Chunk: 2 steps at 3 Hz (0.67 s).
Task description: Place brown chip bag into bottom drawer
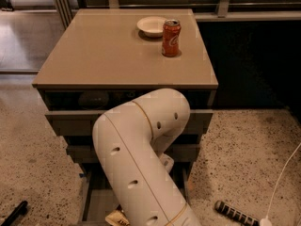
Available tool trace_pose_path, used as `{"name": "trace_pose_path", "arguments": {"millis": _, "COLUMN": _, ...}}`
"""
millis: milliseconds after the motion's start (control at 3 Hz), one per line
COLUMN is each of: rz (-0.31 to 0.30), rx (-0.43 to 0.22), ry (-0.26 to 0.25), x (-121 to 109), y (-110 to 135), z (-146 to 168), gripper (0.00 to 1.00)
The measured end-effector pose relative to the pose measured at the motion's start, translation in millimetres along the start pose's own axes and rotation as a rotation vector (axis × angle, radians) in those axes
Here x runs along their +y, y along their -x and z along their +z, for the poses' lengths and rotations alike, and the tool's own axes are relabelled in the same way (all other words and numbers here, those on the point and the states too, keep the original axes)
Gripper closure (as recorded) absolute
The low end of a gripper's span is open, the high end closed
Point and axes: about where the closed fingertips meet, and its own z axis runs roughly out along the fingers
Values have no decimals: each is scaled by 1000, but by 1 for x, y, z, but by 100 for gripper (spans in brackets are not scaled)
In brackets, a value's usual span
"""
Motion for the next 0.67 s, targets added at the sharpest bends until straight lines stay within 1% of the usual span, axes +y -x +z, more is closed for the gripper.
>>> {"name": "trace_pose_path", "arguments": {"millis": 333, "rz": 0, "rx": 0, "ry": 0, "x": 0, "y": 0, "z": 0, "gripper": 100}}
{"name": "trace_pose_path", "arguments": {"millis": 667, "rz": 2, "rx": -22, "ry": 36, "x": 1, "y": -2, "z": -4, "gripper": 100}}
